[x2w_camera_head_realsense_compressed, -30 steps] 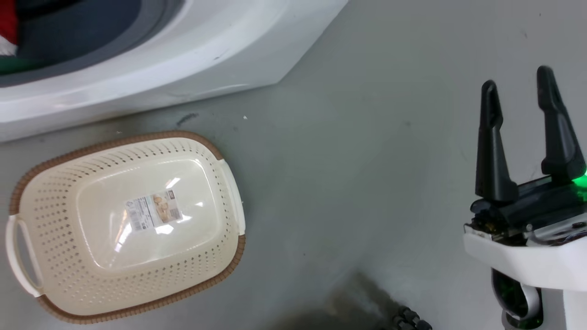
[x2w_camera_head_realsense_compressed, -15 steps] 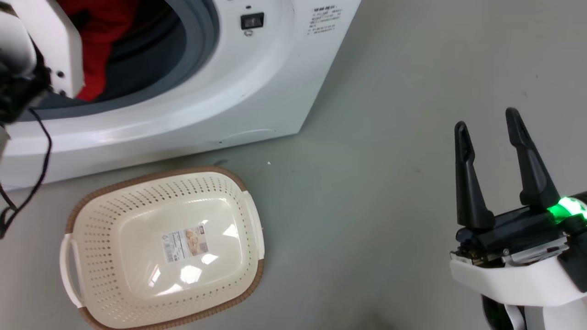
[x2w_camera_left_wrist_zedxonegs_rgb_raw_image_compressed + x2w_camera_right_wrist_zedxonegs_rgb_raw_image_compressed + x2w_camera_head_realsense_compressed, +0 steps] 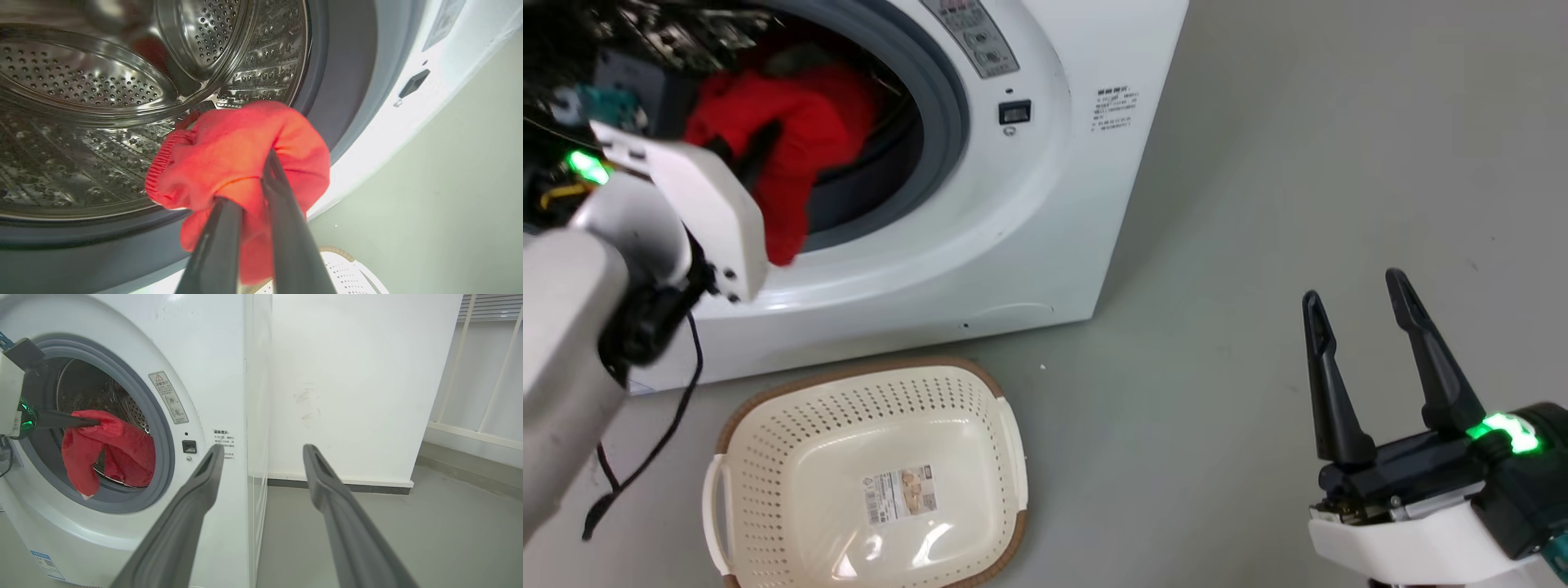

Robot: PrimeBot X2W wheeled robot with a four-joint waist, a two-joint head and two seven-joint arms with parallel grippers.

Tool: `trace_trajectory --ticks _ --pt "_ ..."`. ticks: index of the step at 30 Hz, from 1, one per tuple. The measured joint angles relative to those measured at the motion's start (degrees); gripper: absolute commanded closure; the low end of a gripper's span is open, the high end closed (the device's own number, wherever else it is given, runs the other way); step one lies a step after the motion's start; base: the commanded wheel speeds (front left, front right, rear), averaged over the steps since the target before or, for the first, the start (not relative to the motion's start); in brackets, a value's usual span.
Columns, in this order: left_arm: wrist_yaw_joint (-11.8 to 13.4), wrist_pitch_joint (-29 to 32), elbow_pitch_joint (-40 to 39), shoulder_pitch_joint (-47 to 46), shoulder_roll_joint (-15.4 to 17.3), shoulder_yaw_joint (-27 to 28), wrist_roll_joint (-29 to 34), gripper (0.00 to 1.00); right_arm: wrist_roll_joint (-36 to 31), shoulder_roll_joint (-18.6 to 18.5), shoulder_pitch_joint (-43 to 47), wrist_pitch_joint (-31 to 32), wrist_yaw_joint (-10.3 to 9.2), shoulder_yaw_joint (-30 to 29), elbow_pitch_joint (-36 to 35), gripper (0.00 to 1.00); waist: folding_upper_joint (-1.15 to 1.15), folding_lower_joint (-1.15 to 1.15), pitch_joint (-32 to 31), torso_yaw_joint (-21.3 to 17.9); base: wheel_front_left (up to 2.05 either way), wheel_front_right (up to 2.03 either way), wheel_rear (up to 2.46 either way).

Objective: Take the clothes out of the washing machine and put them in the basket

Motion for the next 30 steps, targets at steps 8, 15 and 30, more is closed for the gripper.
trace_trajectory --ticks 8,15,30 --pt "6.2 -2.0 -12.1 9.5 2.9 -0.8 -0.2 1.0 -1.0 0.0 2.9 0.0 0.0 0.4 0.9 0.0 0.0 0.0 -4.6 1.5 0.0 0.0 0.0" --pt "10.0 -3.3 -18.5 17.5 4.6 -2.5 -1.0 1.0 -1.6 0.0 4.1 0.0 0.0 0.7 1.0 0.0 0.0 0.0 -7.0 2.0 0.0 0.0 0.0" --pt "9.1 -3.6 -17.8 29.2 3.1 -8.5 -4.6 1.0 -2.0 0.0 4.3 0.0 0.0 0.9 0.6 0.0 0.0 0.01 -4.4 1.0 0.0 0.0 0.0"
